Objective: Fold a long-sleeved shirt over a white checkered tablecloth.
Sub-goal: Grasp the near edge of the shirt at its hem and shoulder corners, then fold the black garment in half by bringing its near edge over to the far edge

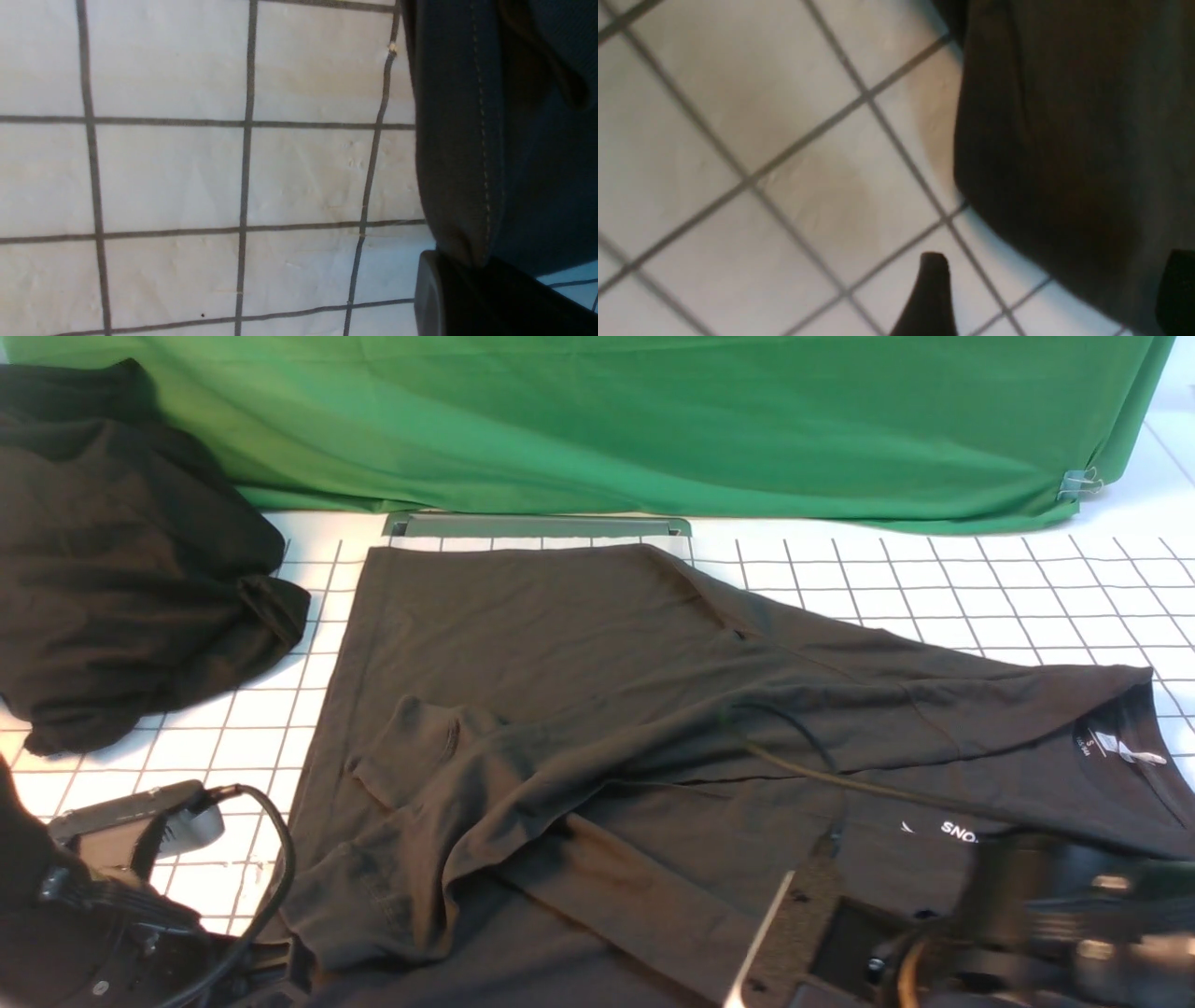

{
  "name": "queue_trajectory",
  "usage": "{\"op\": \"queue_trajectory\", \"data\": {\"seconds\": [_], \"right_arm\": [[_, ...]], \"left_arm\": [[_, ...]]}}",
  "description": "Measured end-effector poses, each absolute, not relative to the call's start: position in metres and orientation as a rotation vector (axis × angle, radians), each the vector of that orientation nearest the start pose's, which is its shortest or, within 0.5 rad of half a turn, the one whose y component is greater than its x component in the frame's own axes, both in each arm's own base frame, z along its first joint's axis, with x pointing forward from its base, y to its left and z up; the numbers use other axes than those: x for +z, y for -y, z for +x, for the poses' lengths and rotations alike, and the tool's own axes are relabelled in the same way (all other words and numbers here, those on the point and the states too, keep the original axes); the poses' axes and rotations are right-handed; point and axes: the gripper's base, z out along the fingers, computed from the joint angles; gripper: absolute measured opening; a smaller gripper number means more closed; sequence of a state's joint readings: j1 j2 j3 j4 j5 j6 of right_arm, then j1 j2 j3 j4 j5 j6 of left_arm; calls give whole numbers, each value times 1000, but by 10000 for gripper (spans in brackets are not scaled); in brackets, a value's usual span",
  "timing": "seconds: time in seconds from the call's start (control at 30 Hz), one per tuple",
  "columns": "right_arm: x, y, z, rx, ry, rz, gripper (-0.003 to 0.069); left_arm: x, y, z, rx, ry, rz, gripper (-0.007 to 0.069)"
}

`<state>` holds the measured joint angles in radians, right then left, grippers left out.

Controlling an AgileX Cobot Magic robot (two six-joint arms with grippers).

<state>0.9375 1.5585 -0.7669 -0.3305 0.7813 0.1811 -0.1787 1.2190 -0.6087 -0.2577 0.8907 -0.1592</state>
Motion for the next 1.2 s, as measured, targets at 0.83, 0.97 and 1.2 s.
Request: {"op": "queue_trajectory", "data": {"seconds": [0.83, 0.97, 1.2], "right_arm": [[162, -204, 175, -275, -2582, -1406, 50], [189, -191, 160, -229, -2693, -1335, 50], [205, -183, 135, -23, -2826, -1288, 50]], "left_arm": [[215, 50, 168, -373, -3005, -195, 22], [236, 50, 158, -401, -3008, -158, 22], [249, 47, 136, -414, -3030, -121, 22]]}}
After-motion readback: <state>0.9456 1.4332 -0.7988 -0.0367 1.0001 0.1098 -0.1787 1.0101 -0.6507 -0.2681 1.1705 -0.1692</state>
